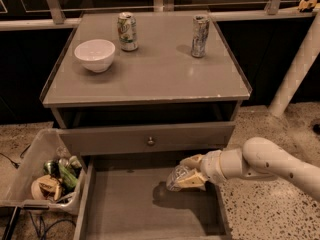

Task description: Pick blue plastic bottle from middle drawer and place on counter

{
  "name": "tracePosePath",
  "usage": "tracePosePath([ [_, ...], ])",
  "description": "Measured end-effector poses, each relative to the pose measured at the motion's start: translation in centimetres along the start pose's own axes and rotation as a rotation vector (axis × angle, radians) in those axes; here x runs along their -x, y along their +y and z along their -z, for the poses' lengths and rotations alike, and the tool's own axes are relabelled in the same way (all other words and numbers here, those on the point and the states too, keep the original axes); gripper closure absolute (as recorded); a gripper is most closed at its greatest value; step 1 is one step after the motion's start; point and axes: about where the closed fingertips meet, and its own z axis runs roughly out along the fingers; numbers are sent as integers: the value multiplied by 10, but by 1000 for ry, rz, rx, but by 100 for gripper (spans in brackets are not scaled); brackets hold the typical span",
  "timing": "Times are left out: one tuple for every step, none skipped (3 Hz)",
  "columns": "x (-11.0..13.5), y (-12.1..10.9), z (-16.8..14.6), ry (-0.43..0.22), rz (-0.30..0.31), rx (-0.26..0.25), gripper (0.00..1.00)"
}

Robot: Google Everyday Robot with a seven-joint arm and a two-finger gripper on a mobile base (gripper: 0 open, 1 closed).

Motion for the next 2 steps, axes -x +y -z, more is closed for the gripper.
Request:
tracePosePath([
  [35,11,30,-48,79,4,100],
  [77,20,64,-80,161,3,100],
])
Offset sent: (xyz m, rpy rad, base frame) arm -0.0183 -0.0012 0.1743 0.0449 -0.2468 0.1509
